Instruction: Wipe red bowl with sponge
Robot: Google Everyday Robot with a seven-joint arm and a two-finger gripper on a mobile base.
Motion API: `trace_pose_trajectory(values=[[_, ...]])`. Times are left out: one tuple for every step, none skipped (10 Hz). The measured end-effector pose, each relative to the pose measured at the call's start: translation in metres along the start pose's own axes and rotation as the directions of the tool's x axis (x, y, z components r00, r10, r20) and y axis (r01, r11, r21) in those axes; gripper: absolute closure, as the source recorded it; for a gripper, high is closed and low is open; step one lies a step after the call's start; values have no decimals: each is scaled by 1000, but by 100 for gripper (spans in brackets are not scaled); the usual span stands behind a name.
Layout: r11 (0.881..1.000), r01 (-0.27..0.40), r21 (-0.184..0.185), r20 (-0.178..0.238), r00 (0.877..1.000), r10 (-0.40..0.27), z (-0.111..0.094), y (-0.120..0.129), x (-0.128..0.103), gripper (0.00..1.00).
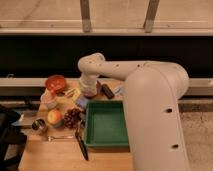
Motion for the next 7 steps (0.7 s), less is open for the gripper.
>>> trace_pose_trajectory(values=[[1000,-14,-2,-10,1000,14,6,-3,1,20],[1000,-28,-1,-25,999,28,15,-6,2,20],[999,-39,3,-40,998,39,21,-7,3,20],[999,-47,8,-49,998,48,22,-9,4,20],[998,-57,13,-63,996,58,25,-12,6,20],[998,-66,15,-75,995,67,29,-15,7,20],[997,-74,19,-86,993,75,33,-17,8,20]])
